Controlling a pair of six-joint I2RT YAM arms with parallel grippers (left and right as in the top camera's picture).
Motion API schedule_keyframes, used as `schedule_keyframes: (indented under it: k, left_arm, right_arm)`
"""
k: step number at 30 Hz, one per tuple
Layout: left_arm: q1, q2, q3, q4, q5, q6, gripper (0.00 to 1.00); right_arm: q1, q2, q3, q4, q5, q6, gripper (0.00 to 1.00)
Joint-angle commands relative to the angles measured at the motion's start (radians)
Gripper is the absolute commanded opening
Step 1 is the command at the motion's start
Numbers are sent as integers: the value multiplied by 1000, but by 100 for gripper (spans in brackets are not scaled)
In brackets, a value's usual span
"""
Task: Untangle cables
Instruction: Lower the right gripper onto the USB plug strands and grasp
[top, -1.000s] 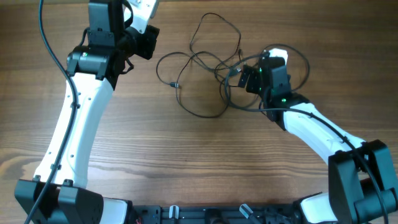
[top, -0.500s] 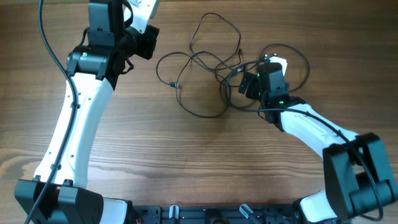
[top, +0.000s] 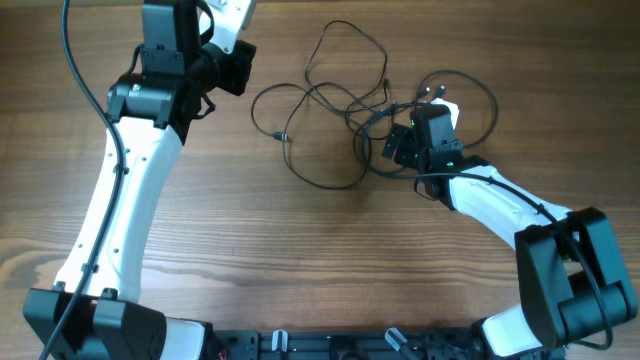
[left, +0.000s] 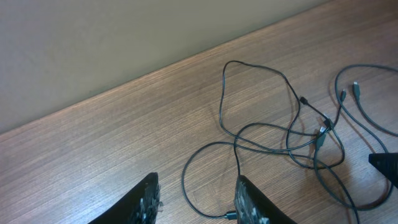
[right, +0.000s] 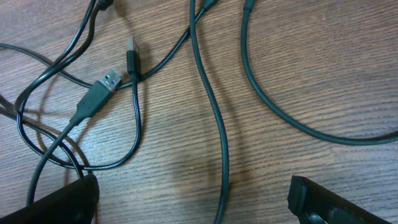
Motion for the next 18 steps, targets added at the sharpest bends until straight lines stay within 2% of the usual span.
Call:
schedule_keyframes:
  k: [1,18]
  left_arm:
    - [0,-28,-5,3,2,-9,41]
    - [0,-28,-5,4,2,-8,40]
  right_arm:
    - [2,19,3,-16,-19,5,100]
    - [2,54,3,21,-26,-45,99]
